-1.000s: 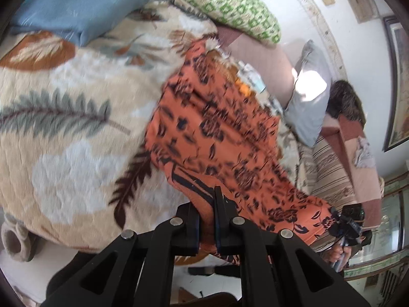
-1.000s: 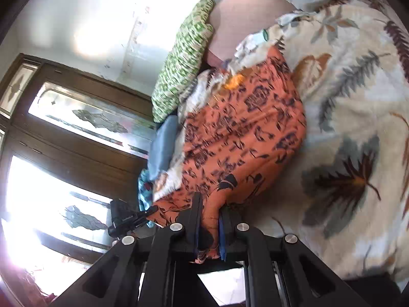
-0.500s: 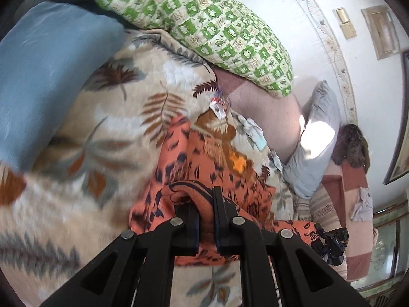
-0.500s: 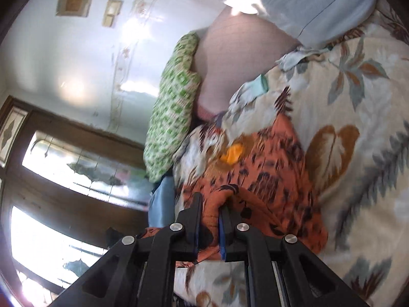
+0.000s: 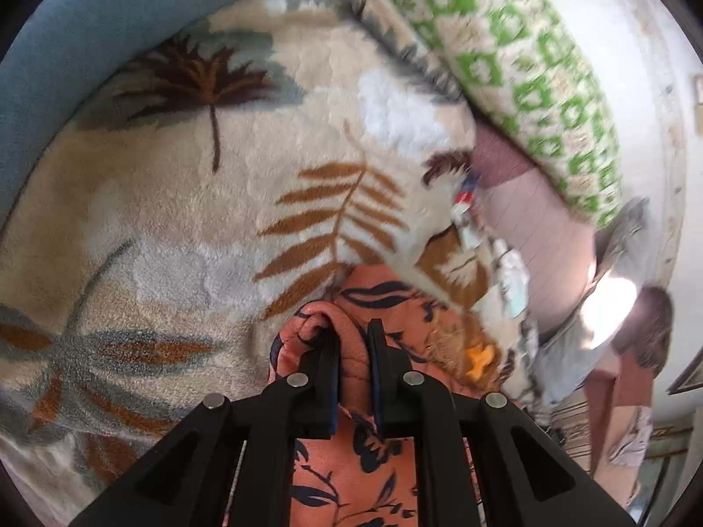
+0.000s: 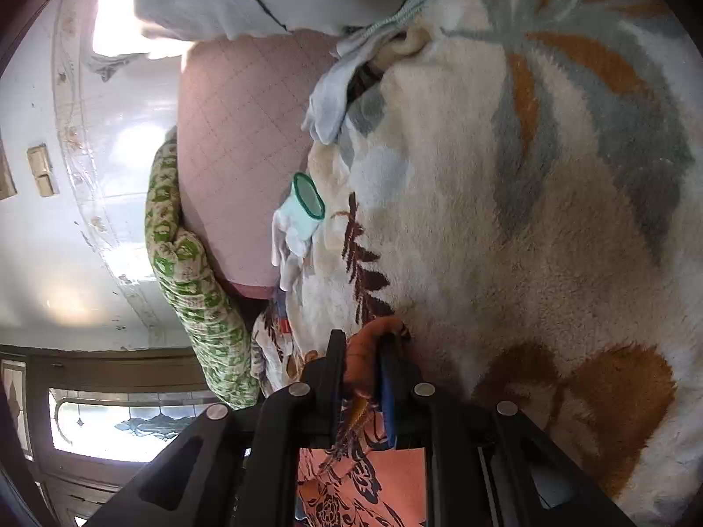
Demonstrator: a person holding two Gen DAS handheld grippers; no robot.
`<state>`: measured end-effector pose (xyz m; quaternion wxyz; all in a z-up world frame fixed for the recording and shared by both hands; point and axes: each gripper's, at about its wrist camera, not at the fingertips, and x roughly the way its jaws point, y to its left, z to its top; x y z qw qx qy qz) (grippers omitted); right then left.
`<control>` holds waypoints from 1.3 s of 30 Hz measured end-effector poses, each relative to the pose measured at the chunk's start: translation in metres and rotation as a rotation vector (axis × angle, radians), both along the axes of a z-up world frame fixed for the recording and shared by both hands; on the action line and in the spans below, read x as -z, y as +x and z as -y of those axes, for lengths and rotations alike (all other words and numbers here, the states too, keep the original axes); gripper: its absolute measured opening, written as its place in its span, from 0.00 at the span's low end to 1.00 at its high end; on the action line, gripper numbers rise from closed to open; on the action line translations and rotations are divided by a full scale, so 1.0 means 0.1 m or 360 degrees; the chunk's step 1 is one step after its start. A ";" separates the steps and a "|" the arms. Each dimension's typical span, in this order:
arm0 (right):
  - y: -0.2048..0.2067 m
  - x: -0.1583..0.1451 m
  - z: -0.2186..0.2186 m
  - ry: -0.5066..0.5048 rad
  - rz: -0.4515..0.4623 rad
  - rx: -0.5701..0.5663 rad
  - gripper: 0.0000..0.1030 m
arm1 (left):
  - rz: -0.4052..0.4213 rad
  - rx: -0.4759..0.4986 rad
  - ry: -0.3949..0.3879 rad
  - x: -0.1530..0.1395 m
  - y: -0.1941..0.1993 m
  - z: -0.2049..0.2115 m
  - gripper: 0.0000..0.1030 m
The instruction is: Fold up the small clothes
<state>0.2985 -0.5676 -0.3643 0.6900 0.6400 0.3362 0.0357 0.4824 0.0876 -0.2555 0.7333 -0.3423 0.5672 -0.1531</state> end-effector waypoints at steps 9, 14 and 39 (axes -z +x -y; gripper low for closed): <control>-0.84 -1.01 -0.05 -0.0426 0.0272 0.0206 0.76 | 0.0717 -0.0314 0.0007 -1.18 -0.87 -0.20 0.69; -0.79 -1.44 -1.12 -0.0941 0.0186 -0.0379 0.76 | 0.0674 -0.0382 0.0083 -1.10 -1.56 0.03 0.74; 1.19 -1.10 -2.92 -0.1361 0.0024 -0.0650 0.36 | 0.0373 -0.0642 0.0322 -0.29 -1.33 -0.34 0.73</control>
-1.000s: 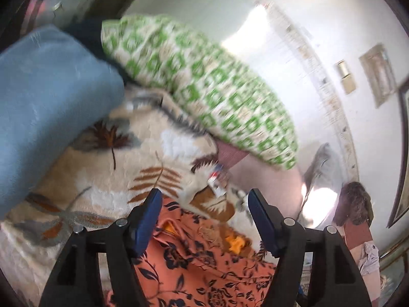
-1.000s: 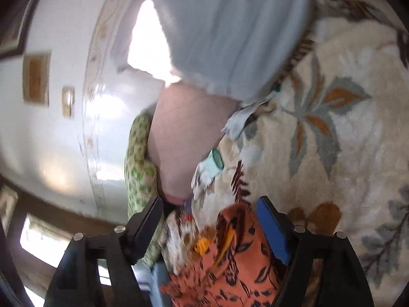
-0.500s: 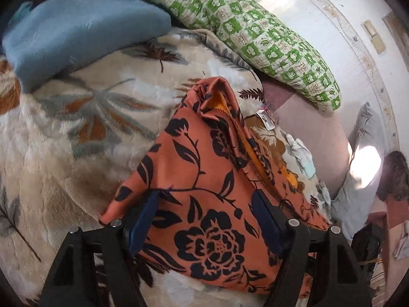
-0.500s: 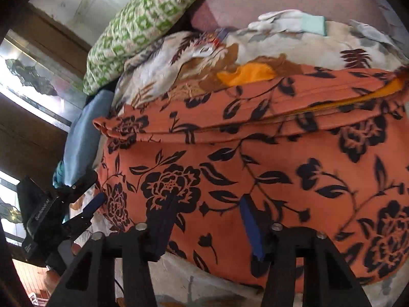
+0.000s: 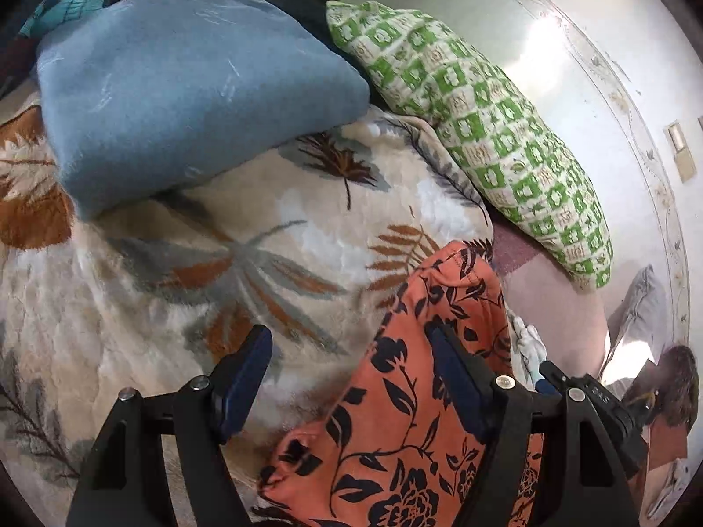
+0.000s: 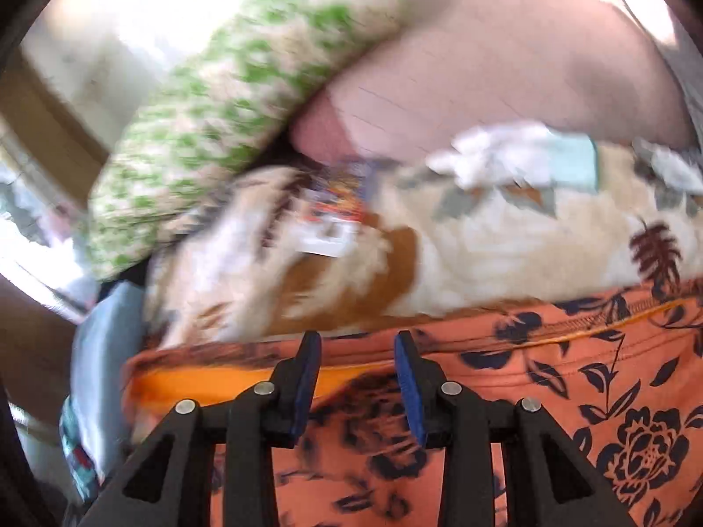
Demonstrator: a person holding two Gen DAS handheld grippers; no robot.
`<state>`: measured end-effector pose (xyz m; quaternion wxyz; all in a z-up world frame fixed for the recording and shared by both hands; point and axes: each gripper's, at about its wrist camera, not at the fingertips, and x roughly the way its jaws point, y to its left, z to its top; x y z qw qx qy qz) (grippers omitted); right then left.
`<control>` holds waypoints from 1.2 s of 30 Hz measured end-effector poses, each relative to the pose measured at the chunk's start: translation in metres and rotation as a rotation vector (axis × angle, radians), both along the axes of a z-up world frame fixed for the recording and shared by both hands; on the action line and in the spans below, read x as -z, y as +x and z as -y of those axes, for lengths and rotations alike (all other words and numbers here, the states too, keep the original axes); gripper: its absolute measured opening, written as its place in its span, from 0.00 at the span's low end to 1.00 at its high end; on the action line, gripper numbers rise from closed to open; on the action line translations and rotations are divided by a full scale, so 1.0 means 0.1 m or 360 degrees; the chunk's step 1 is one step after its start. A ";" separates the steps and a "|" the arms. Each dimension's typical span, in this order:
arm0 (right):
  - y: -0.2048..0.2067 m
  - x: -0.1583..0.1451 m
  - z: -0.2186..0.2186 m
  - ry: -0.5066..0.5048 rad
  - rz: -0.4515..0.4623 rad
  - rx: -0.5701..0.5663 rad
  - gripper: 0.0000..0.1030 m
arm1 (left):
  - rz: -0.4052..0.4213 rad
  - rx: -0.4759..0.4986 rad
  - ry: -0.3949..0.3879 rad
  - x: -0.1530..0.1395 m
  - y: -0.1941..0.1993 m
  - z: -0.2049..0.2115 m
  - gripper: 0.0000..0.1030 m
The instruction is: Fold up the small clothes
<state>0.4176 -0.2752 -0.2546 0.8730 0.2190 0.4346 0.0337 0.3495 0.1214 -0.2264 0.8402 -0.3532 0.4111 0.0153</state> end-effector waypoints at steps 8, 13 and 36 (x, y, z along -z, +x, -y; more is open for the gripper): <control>-0.14 0.28 -1.25 -0.0025 -0.0201 -0.0473 0.36 | -0.0168 0.0083 0.0163 0.13 0.00 -0.02 0.73; 0.44 0.67 -1.41 -0.0080 -0.0241 -0.0280 0.38 | -0.0274 0.0227 0.0330 0.24 0.09 0.12 0.73; -0.68 0.59 1.71 -0.0223 -0.0332 0.0498 0.38 | -0.0137 0.0591 0.0664 0.18 0.03 1.06 0.76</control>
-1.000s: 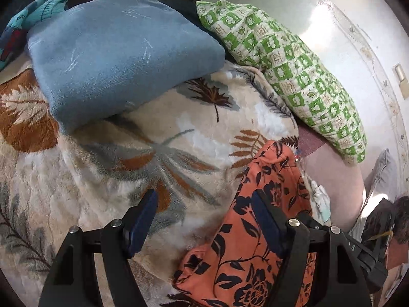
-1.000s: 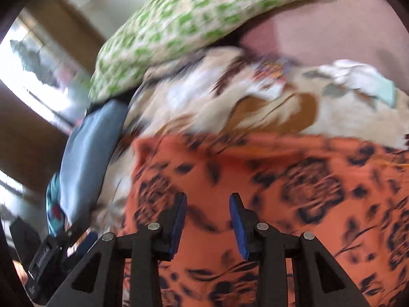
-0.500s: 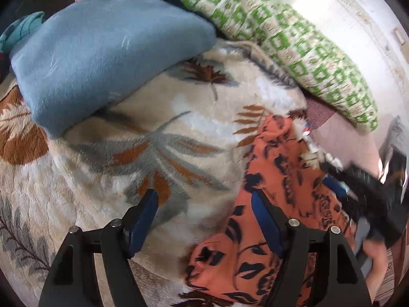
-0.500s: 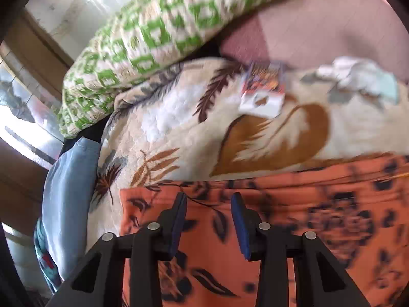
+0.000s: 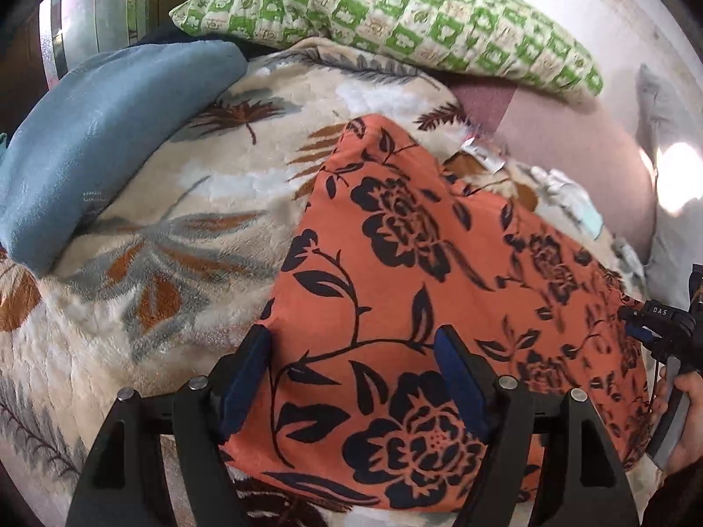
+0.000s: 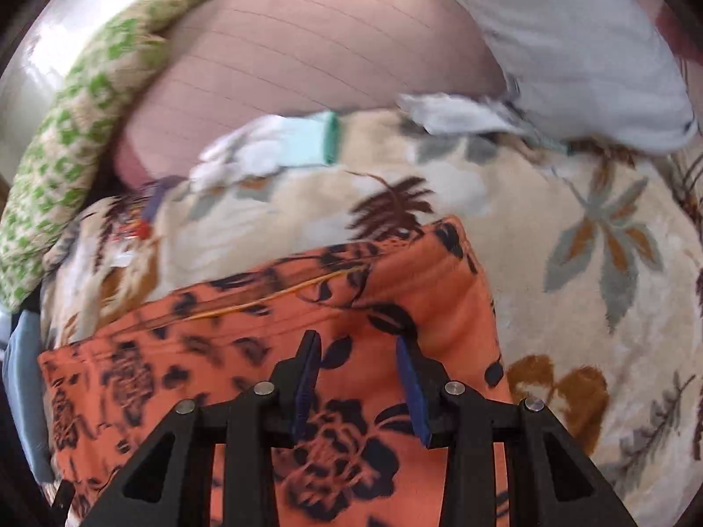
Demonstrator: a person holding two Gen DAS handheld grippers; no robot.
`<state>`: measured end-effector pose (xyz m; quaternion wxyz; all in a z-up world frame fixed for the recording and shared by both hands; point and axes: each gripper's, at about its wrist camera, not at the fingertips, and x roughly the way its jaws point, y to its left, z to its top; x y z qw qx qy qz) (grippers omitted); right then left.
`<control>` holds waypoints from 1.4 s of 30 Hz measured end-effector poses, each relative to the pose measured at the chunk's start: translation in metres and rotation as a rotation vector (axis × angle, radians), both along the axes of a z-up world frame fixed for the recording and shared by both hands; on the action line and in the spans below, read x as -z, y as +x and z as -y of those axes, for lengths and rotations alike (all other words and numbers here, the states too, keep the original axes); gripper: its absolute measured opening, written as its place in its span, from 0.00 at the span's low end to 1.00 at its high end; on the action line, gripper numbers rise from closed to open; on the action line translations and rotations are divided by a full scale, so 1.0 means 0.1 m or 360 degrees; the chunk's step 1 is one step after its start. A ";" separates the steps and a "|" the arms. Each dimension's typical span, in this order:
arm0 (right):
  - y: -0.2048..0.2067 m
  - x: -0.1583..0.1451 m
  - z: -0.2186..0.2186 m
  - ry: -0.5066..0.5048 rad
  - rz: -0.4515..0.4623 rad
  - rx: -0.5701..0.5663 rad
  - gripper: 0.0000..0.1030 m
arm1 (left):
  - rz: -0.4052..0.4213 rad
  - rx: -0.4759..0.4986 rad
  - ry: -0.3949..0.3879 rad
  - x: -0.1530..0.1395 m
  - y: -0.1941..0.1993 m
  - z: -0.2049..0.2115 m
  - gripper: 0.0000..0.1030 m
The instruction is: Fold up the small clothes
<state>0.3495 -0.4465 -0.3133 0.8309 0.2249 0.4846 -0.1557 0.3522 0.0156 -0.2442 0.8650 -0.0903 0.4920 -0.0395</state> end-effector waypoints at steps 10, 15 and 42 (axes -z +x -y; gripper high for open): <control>-0.14 -0.22 -0.02 0.0003 0.0162 -0.0041 0.44 | -0.0051 -0.0193 -0.0055 0.07 0.07 -0.30 0.88; -0.79 -0.50 -0.51 0.0053 0.0233 -0.0314 0.44 | 0.0054 -0.0106 -0.0067 -0.06 -0.03 -0.21 0.88; -1.32 0.04 -1.73 -0.0042 0.0253 -0.0781 0.52 | 0.0062 0.0497 0.0445 0.22 -0.32 0.90 0.91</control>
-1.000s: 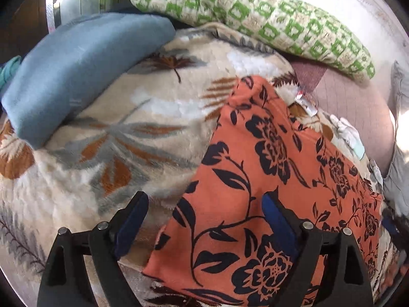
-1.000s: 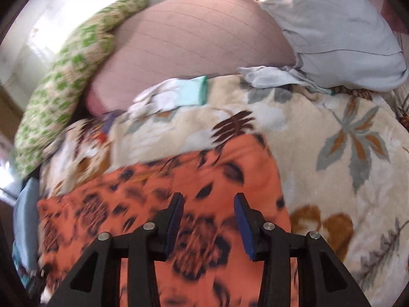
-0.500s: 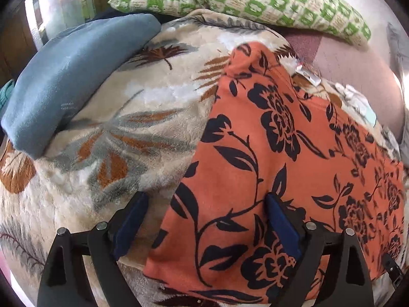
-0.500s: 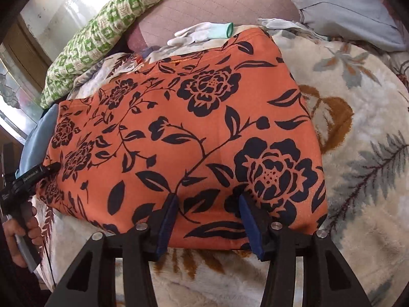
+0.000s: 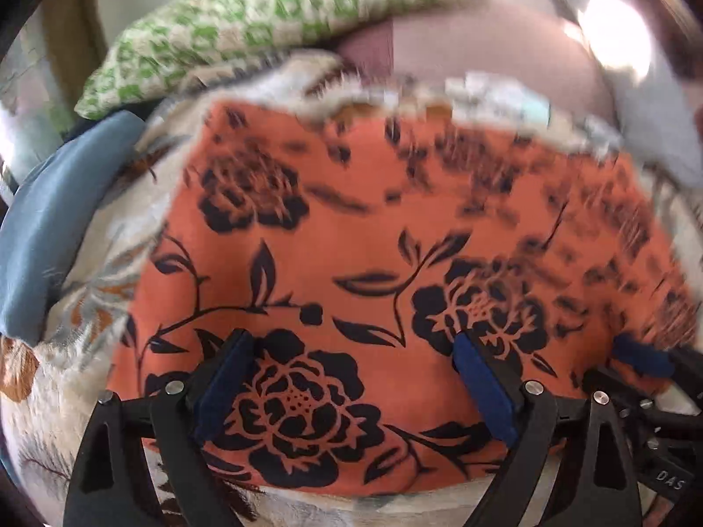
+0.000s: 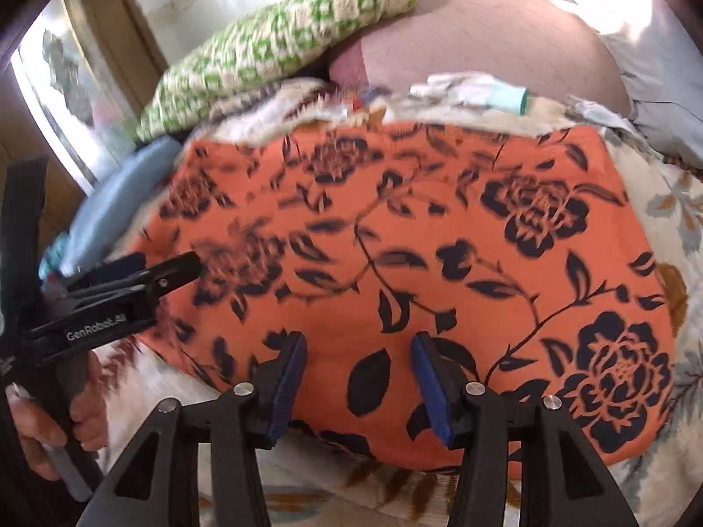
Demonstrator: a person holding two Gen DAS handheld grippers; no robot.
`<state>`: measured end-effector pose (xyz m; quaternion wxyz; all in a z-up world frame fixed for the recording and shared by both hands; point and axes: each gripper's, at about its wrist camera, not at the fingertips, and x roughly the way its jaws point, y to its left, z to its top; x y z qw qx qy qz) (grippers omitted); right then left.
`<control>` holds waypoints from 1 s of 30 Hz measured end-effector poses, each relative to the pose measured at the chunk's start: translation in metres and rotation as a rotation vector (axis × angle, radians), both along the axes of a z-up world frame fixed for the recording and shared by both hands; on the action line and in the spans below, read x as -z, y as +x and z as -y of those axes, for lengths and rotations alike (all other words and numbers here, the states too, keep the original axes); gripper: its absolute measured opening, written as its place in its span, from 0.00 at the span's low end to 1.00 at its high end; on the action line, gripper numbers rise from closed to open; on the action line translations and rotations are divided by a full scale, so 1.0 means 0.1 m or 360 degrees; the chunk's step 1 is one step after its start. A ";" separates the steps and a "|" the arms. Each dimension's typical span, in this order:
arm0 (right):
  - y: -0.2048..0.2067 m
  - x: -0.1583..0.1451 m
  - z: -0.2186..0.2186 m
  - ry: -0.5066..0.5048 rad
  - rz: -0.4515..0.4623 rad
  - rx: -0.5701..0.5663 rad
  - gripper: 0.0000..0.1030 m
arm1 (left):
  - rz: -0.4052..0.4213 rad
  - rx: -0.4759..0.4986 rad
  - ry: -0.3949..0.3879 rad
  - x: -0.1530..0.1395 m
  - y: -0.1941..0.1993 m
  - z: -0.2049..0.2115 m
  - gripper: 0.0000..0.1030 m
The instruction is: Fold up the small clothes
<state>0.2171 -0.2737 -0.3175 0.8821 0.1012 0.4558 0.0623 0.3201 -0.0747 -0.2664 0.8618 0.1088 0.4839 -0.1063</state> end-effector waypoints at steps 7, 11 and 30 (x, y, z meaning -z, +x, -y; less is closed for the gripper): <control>0.06 0.07 -0.12 -0.0172 -0.0066 -0.0077 0.52 | -0.0017 0.0197 0.0110 0.03 -0.05 0.02 0.92; 0.04 -0.05 -0.03 0.0005 0.0013 -0.0048 0.52 | -0.0072 0.0163 0.0018 -0.03 -0.02 -0.04 0.92; -0.22 -0.46 0.31 0.0247 0.0131 0.0092 0.53 | -0.0284 -0.0854 -0.0987 -0.18 -0.08 -1.95 0.91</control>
